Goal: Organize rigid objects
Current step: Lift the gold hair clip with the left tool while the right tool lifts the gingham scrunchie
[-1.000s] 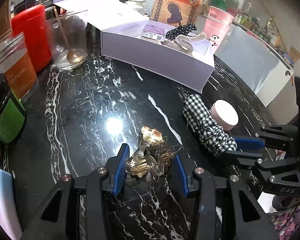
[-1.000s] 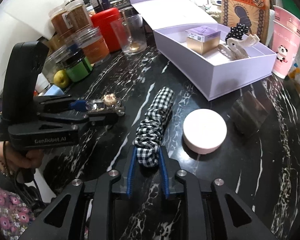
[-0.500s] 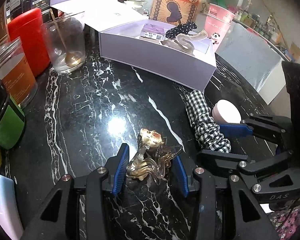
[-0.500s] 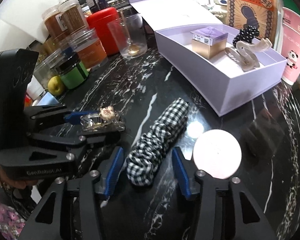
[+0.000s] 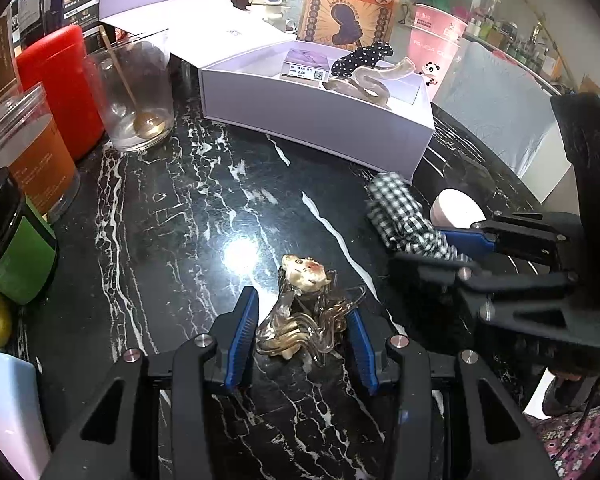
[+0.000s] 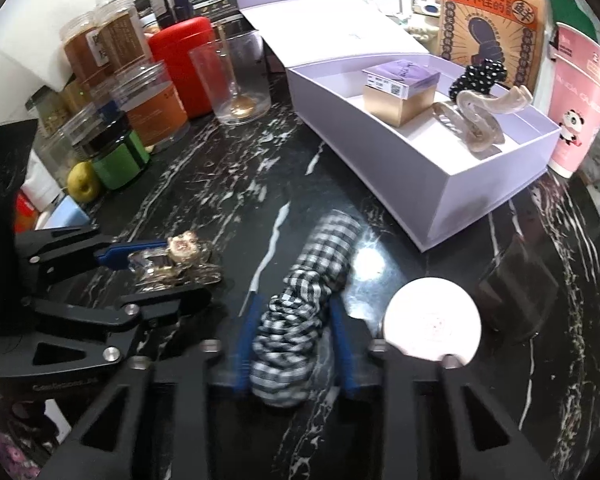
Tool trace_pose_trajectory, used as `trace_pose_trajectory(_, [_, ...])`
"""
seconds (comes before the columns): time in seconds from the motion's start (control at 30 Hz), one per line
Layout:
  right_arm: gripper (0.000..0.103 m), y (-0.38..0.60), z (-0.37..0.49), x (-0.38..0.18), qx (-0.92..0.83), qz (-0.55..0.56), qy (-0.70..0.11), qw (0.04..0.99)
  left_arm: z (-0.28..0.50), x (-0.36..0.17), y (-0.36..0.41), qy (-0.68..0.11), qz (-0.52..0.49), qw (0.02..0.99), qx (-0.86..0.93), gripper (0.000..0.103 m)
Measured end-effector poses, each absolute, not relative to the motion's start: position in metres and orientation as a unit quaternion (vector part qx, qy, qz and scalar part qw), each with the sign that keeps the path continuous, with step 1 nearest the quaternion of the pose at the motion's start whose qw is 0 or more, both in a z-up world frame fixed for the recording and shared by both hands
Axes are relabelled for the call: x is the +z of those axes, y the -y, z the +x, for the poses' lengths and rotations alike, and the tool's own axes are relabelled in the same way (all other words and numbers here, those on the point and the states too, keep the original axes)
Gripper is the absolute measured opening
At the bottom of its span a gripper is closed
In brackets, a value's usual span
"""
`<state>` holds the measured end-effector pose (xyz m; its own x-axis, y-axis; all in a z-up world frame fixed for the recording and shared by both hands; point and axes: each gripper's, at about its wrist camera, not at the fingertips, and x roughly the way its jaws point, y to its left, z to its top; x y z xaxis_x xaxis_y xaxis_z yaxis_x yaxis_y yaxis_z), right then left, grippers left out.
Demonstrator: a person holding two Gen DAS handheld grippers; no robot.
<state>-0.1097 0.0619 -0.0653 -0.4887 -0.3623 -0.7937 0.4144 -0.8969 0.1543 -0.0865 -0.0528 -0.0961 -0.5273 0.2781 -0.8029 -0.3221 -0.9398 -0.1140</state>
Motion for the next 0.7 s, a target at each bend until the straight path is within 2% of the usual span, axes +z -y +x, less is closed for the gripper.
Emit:
trace_pose_trajectory(0.1, [0.021, -0.063, -0.110, -0.065, -0.859, 0.456, -0.027, 0.230, -0.084, -0.096, 0.050, -0.036, -0.453, 0.169, 0.874, 0.044])
trace_pose_trajectory(0.17, [0.020, -0.064, -0.110, -0.065, -0.854, 0.462, -0.020, 0.238, -0.082, -0.096, 0.049, -0.037, -0.451, 0.169, 0.875, 0.040])
trace_pose_trajectory(0.7, [0.020, -0.082, -0.097, -0.046, -0.860, 0.450, 0.025, 0.240, -0.081, -0.078, 0.036, -0.020, -0.436, 0.196, 0.878, 0.040])
